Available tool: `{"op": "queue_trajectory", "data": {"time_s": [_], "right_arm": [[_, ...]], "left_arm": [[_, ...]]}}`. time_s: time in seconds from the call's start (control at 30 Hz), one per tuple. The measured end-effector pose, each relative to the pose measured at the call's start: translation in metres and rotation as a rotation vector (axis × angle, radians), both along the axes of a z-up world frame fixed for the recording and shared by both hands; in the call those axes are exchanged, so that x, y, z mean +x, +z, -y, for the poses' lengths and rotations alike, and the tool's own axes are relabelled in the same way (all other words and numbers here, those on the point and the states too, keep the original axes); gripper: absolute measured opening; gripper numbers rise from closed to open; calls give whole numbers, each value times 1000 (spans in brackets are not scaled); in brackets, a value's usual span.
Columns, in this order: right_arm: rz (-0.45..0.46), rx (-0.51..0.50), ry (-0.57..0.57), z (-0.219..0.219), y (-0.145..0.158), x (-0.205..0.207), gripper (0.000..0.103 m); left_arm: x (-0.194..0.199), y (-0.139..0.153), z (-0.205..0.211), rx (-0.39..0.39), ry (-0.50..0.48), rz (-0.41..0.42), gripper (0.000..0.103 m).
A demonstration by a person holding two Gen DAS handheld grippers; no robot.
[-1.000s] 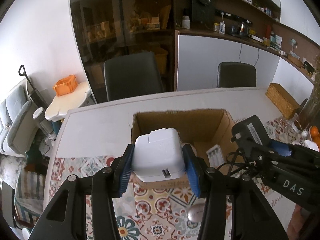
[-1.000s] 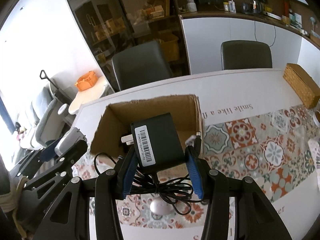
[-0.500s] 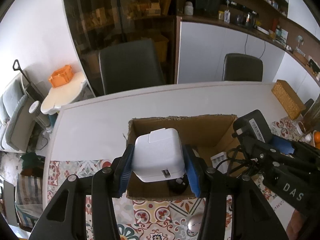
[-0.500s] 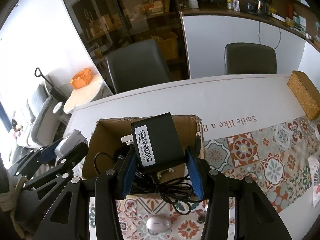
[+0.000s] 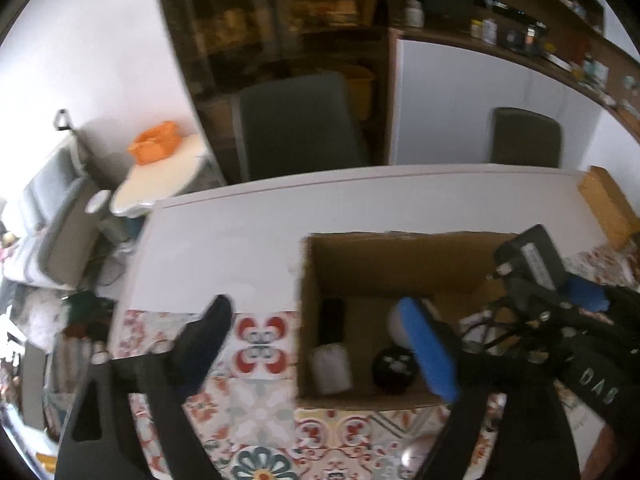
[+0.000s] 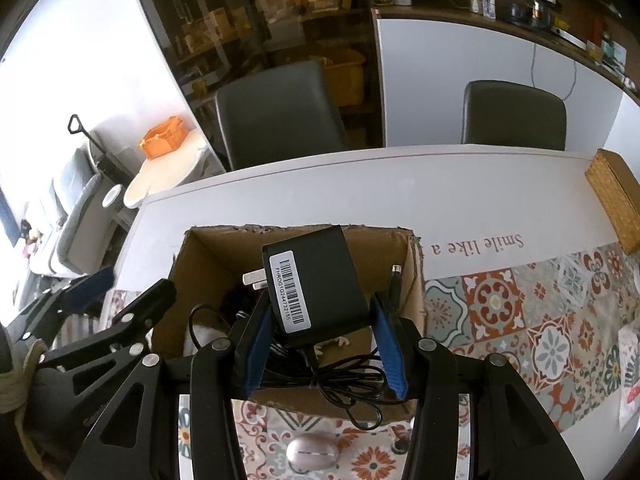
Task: Organize rigid objects
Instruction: 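Withdraw both tools from the box toward silver egg device and figurine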
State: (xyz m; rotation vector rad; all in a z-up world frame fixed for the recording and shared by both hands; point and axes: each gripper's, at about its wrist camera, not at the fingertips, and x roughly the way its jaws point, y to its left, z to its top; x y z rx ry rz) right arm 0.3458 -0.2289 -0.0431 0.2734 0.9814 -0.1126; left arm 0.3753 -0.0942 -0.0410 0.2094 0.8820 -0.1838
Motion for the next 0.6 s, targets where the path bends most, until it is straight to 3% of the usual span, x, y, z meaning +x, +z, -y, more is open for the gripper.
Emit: {"op": "queue_trajectory", "data": {"time_s": [0.2, 0.47, 0.53, 0.6], "right_arm": [[-2, -13, 25, -10, 0, 8, 48], [-30, -30, 67, -26, -5, 20, 49], [-22, -53, 72, -29, -3, 20, 58], [2, -76, 52, -28, 2, 17, 74]], "left_arm": [[-7, 1, -19, 61, 86, 39, 97], [-1, 5, -37, 45, 168, 38, 100], [-3, 5, -38, 39, 175, 41, 100], [-8, 7, -40, 38, 187, 57, 100]]}}
